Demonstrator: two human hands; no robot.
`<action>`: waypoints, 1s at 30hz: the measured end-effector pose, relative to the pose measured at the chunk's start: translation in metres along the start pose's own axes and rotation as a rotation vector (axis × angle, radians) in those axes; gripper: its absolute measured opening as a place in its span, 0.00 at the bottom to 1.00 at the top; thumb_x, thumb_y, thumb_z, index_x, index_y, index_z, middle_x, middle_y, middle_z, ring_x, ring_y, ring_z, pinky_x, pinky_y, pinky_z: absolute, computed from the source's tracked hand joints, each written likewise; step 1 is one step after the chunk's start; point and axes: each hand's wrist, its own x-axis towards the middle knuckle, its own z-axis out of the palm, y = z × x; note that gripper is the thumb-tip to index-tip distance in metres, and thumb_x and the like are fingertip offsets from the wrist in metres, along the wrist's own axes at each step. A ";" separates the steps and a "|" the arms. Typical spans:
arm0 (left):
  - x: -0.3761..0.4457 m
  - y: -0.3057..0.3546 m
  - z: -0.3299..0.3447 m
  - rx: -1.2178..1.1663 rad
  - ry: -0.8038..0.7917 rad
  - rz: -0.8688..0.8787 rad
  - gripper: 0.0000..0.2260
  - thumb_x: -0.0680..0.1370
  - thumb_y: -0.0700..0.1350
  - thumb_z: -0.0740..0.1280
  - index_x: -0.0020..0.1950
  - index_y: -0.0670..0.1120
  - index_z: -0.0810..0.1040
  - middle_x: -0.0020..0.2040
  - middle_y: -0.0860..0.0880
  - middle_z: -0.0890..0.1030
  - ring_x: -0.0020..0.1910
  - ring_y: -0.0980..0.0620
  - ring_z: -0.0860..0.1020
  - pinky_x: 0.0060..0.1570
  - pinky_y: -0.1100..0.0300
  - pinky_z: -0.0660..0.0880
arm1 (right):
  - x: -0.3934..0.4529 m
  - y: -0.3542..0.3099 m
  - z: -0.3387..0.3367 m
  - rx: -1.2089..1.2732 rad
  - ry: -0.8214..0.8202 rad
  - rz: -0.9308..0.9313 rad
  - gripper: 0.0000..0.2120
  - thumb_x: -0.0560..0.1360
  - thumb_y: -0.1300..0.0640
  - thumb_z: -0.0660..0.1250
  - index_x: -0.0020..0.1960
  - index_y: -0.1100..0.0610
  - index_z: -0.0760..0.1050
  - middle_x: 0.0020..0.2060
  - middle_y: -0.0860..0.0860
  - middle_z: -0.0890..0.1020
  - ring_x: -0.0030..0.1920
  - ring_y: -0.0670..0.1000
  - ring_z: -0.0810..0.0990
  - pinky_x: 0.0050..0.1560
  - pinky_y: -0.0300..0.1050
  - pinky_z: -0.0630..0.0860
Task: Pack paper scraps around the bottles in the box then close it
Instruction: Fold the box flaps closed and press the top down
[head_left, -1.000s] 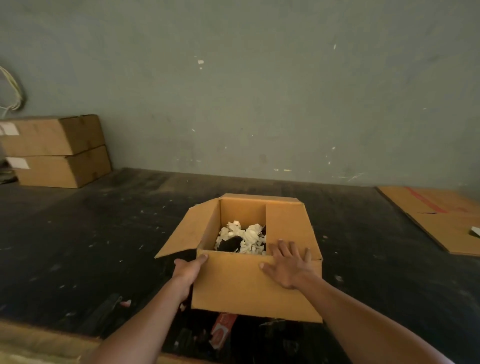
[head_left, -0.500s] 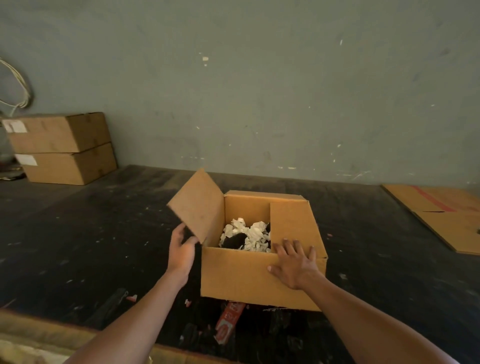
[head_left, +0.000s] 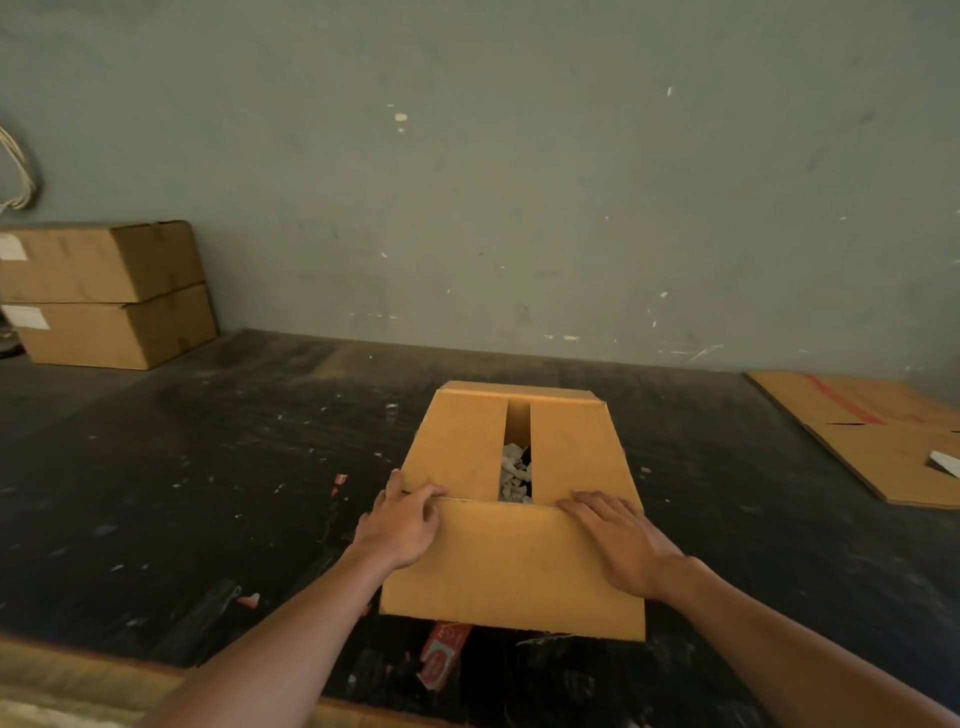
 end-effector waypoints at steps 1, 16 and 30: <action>0.001 0.001 0.000 -0.002 0.005 0.002 0.16 0.80 0.55 0.56 0.68 0.65 0.67 0.78 0.45 0.50 0.69 0.41 0.68 0.64 0.41 0.70 | -0.007 0.008 0.000 -0.059 -0.026 0.010 0.41 0.77 0.57 0.66 0.78 0.43 0.42 0.79 0.50 0.48 0.79 0.53 0.45 0.77 0.56 0.44; -0.002 0.007 -0.031 -0.461 -0.124 -0.100 0.17 0.83 0.56 0.52 0.63 0.57 0.78 0.77 0.49 0.56 0.75 0.45 0.58 0.72 0.44 0.55 | -0.040 0.059 0.004 -0.065 -0.015 0.057 0.32 0.82 0.51 0.57 0.78 0.40 0.42 0.80 0.46 0.46 0.79 0.51 0.49 0.76 0.50 0.52; 0.012 -0.035 -0.050 -1.000 -0.177 -0.370 0.32 0.78 0.68 0.41 0.68 0.55 0.74 0.76 0.49 0.66 0.74 0.40 0.64 0.72 0.33 0.48 | -0.024 0.042 0.000 0.537 0.305 0.327 0.12 0.81 0.43 0.54 0.61 0.46 0.66 0.52 0.45 0.81 0.41 0.43 0.82 0.40 0.42 0.81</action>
